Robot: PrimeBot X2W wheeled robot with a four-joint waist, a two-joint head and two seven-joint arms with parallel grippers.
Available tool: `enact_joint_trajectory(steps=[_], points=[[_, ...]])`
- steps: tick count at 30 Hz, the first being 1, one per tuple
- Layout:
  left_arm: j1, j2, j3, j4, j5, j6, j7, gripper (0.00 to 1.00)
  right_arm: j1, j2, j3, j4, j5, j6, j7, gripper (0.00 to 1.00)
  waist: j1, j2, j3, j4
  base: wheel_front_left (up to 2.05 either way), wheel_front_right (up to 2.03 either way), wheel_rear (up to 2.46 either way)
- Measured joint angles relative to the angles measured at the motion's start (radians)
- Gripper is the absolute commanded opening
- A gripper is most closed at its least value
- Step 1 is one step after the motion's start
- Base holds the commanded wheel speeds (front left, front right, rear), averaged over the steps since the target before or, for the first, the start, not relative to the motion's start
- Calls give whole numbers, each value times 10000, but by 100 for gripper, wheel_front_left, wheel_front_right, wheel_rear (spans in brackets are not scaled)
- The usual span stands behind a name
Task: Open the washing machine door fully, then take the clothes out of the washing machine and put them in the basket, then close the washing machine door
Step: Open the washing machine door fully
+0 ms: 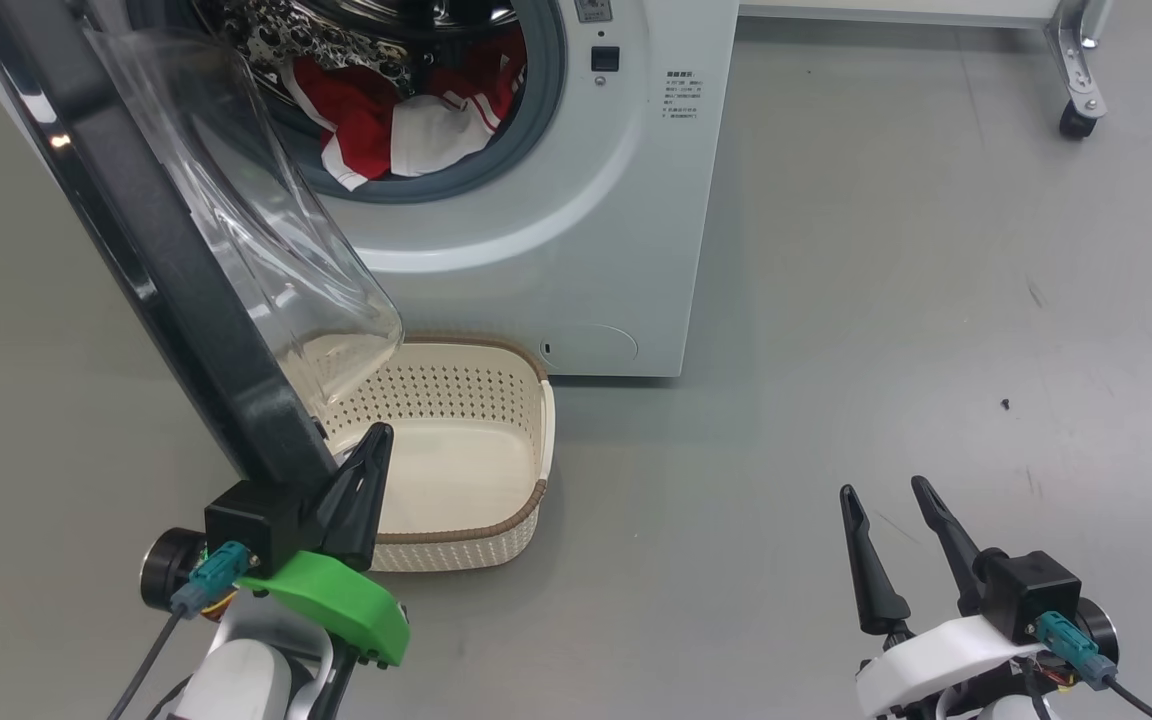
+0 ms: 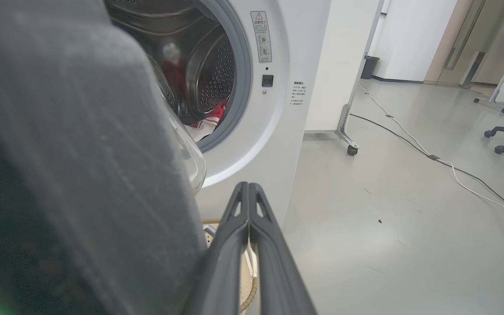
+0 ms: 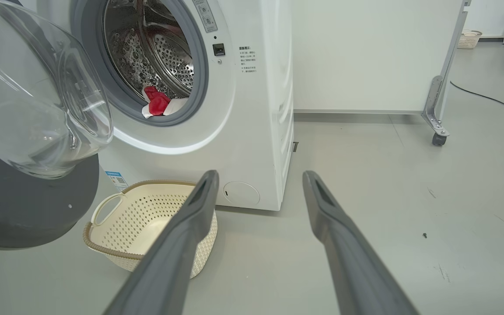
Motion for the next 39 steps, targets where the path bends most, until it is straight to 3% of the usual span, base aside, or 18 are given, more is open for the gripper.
enact_joint_trajectory(steps=[18, 39], points=[[-172, -102, -142, 462, -105, -19, -274, 0, 10, 27, -267, 27, -2, 0, 0, 100, 0, 0, -94, 649, 0, 0, 0], [-225, -98, 230, 913, -353, 84, -614, 0, 41, 48, -278, 96, -178, 100, 0, 100, 0, 0, -179, 2054, 0, 0, 0]])
